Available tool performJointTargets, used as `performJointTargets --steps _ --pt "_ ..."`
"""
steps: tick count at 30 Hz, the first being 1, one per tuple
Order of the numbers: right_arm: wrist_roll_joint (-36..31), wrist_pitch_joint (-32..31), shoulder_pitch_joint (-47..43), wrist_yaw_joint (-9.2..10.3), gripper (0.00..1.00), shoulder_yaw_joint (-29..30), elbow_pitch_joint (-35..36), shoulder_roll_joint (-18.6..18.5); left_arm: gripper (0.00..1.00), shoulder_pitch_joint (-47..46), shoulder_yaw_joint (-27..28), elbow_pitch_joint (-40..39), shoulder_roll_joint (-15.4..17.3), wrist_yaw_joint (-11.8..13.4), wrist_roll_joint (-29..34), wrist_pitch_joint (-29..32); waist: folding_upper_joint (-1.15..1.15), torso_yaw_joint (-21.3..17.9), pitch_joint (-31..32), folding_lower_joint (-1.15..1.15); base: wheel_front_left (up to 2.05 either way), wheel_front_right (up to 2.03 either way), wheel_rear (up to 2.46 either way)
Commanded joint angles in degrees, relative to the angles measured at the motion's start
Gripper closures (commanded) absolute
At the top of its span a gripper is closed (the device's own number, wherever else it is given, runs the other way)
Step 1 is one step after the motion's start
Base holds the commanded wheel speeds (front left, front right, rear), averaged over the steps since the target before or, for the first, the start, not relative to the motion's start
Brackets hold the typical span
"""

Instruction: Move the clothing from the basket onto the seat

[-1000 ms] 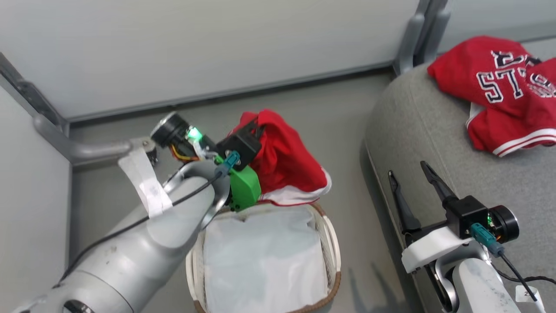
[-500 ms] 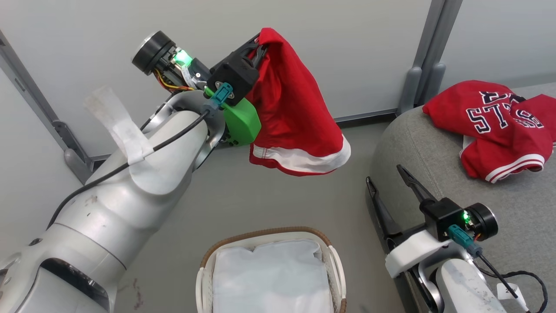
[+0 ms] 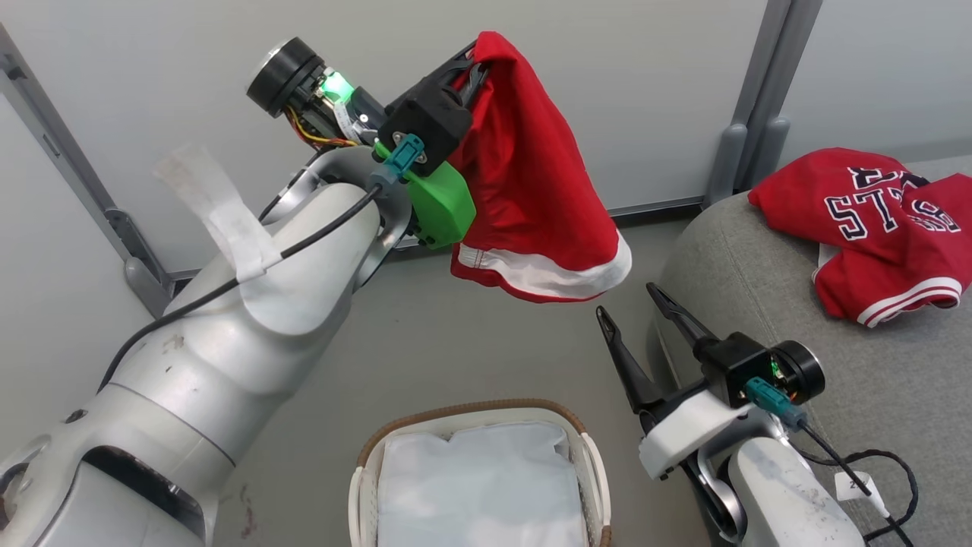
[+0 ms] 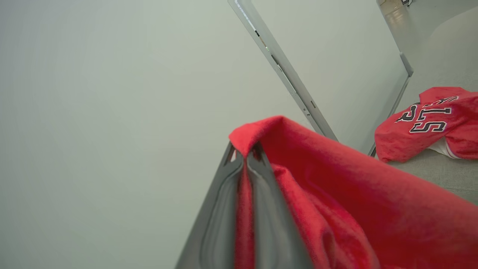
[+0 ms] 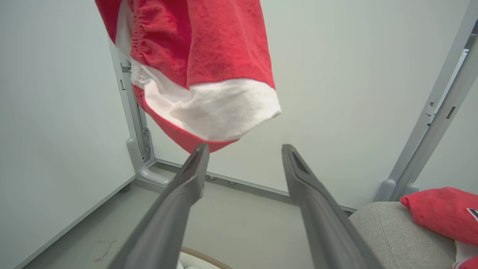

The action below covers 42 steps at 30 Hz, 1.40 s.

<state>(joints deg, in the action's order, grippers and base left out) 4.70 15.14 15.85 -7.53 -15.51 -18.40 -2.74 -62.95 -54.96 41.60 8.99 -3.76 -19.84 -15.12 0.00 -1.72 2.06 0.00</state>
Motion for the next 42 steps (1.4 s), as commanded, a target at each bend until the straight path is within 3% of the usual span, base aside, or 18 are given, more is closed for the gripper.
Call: performJointTargets --steps 1,21,22,23,24,26,36,38,39,40,41,42 --pt "0.9 0.0 1.2 0.08 0.0 -0.1 -0.9 -0.3 1.0 -0.1 0.2 -0.3 -0.5 -0.3 0.7 0.0 0.0 0.4 0.1 0.0 0.0 0.0 0.0" --pt "5.9 0.0 11.1 0.08 0.0 -4.7 -6.1 -0.3 1.0 3.6 -0.9 -4.9 -3.6 -2.1 0.6 0.0 0.0 3.1 0.6 0.0 0.0 0.0 0.0" --pt "5.9 0.0 11.7 0.08 0.07 -4.6 -6.5 -0.3 1.0 3.9 -0.9 -5.1 -3.7 -2.1 0.5 0.0 0.0 3.2 0.5 0.0 0.0 0.0 0.0" --pt "6.0 0.0 12.2 0.08 0.33 -4.6 -6.7 -0.3 1.0 4.1 -1.0 -5.2 -3.7 -2.2 0.5 0.0 0.0 3.2 0.5 0.0 0.0 0.0 0.0" --pt "6.0 0.0 12.6 0.08 0.66 -4.6 -6.9 -0.2 1.0 4.4 -1.0 -5.2 -3.7 -2.2 0.4 0.0 0.0 3.3 0.4 0.0 0.0 0.0 0.0" --pt "6.0 0.0 13.3 0.08 1.0 -4.7 -7.2 -0.3 1.0 5.4 -0.7 -5.0 -3.6 -2.4 0.0 0.0 0.0 3.3 0.3 0.0 0.0 0.0 0.0" --pt "4.6 0.0 12.8 0.08 1.0 -2.6 -6.5 -0.3 1.0 9.9 2.5 -3.5 -3.1 -2.4 -3.7 0.0 0.0 2.1 -0.4 0.0 0.0 0.0 0.0" --pt "4.2 0.0 12.8 0.08 1.0 -2.0 -6.2 -0.3 0.85 12.0 3.4 -3.8 -2.9 -2.4 -4.3 0.0 0.0 1.8 -0.6 0.0 0.0 0.0 0.0" --pt "3.9 0.0 12.7 0.08 1.0 -1.5 -5.9 -0.3 0.66 13.2 3.9 -4.1 -2.8 -2.4 -4.4 0.0 0.0 1.6 -0.7 0.0 0.0 0.0 0.0" --pt "3.6 0.0 12.7 0.08 1.0 -1.1 -5.8 -0.3 0.3 14.3 4.2 -4.2 -2.8 -2.3 -4.7 0.0 0.0 1.5 -0.8 0.0 0.0 0.0 0.0" --pt "3.3 0.0 12.5 0.08 1.0 -0.5 -5.6 -0.3 0.0 15.7 4.8 -4.6 -2.9 -2.2 -4.9 0.0 0.0 1.4 -0.9 0.0 0.0 0.0 0.0" --pt "3.0 0.0 12.4 0.08 1.0 0.0 -5.5 -0.2 0.0 16.8 5.3 -5.0 -3.0 -2.1 -5.1 0.0 0.0 1.3 -1.0 0.0 0.0 0.0 0.0"
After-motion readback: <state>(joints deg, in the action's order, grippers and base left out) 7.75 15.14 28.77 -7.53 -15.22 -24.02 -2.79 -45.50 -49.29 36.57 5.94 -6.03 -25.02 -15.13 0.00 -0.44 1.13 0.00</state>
